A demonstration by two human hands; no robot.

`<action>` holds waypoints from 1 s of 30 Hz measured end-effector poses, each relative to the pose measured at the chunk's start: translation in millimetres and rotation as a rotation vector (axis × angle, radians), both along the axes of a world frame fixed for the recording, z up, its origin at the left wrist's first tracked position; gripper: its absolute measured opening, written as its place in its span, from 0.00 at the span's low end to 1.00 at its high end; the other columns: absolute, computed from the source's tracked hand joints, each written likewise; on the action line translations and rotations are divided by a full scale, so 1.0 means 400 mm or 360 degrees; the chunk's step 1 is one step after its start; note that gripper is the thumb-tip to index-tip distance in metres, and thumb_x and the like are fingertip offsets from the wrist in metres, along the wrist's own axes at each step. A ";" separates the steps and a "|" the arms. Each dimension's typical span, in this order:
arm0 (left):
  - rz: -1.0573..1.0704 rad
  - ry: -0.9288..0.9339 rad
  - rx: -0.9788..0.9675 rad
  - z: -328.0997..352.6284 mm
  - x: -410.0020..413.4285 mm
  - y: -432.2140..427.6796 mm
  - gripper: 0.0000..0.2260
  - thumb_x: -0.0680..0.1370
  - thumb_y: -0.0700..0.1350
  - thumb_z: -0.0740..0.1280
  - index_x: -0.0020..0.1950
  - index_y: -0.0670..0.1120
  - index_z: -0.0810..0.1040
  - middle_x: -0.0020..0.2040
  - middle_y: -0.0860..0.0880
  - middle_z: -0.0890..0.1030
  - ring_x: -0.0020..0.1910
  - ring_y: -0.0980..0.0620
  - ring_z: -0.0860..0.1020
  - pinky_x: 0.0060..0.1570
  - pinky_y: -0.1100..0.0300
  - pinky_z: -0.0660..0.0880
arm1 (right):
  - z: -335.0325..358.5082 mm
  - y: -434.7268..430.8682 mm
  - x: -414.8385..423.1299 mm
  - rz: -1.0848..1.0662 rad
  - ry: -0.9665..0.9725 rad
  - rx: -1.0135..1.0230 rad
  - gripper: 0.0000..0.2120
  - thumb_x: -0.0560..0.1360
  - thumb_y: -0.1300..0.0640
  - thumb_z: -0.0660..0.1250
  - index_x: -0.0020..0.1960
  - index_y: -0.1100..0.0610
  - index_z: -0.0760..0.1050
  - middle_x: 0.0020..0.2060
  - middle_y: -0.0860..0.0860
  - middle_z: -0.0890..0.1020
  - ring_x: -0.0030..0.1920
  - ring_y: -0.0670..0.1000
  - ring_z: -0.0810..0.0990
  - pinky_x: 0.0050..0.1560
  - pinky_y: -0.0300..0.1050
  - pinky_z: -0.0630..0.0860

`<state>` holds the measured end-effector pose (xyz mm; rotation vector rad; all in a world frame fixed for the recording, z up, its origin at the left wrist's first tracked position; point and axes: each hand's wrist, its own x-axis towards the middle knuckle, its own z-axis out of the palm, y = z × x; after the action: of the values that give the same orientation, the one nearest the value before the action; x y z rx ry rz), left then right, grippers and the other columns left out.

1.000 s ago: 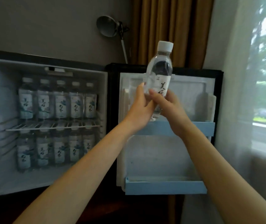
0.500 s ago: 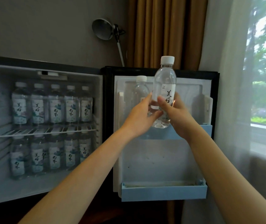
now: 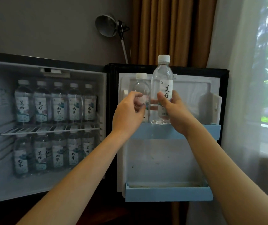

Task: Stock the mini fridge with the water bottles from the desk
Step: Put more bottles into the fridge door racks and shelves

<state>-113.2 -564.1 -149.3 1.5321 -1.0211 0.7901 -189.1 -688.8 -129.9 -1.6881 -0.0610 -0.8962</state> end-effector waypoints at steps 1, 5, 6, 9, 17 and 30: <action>-0.0003 0.0017 -0.0014 -0.004 0.008 0.002 0.11 0.75 0.40 0.68 0.56 0.46 0.74 0.39 0.56 0.74 0.37 0.58 0.75 0.41 0.62 0.76 | 0.000 0.000 0.003 0.0000 -0.0012 0.0022 0.17 0.77 0.49 0.62 0.63 0.54 0.65 0.54 0.56 0.79 0.51 0.52 0.81 0.41 0.45 0.79; -0.0028 0.0084 -0.0036 -0.022 0.026 0.006 0.09 0.75 0.40 0.68 0.51 0.48 0.72 0.35 0.56 0.73 0.33 0.60 0.73 0.37 0.69 0.73 | 0.000 -0.004 0.015 -0.0059 -0.0039 0.0047 0.20 0.78 0.49 0.61 0.65 0.57 0.63 0.52 0.54 0.78 0.50 0.52 0.81 0.47 0.48 0.81; -0.0025 0.0086 -0.0042 -0.025 0.027 0.005 0.08 0.75 0.40 0.68 0.51 0.48 0.72 0.35 0.56 0.72 0.33 0.61 0.73 0.36 0.70 0.72 | 0.000 -0.004 0.019 -0.0080 -0.0046 0.0048 0.20 0.78 0.49 0.60 0.66 0.57 0.62 0.51 0.53 0.78 0.51 0.52 0.80 0.49 0.49 0.80; -0.0002 0.0069 -0.0059 -0.032 0.029 0.001 0.08 0.75 0.41 0.68 0.51 0.46 0.72 0.34 0.56 0.72 0.32 0.61 0.72 0.35 0.70 0.71 | 0.000 -0.006 0.032 -0.0172 -0.0072 0.0021 0.20 0.79 0.49 0.59 0.67 0.57 0.60 0.50 0.51 0.77 0.55 0.53 0.79 0.55 0.52 0.78; -0.0021 0.0063 -0.0061 -0.047 0.032 -0.005 0.10 0.72 0.43 0.72 0.48 0.46 0.72 0.35 0.56 0.72 0.33 0.61 0.73 0.37 0.65 0.74 | -0.001 -0.003 0.035 -0.0143 -0.0133 -0.0016 0.21 0.81 0.55 0.57 0.71 0.54 0.54 0.48 0.48 0.76 0.45 0.43 0.78 0.36 0.32 0.78; -0.0086 0.0087 -0.0049 -0.069 0.032 0.004 0.10 0.72 0.40 0.72 0.47 0.48 0.71 0.35 0.55 0.72 0.33 0.60 0.73 0.36 0.71 0.72 | -0.008 0.003 0.044 -0.0311 0.0031 -0.0073 0.25 0.79 0.56 0.62 0.70 0.56 0.54 0.55 0.53 0.73 0.57 0.55 0.77 0.57 0.54 0.77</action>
<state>-100.5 -562.6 -176.8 1.4861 -1.0020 0.7192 -171.3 -687.6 -133.2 -1.7672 0.0990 -1.0296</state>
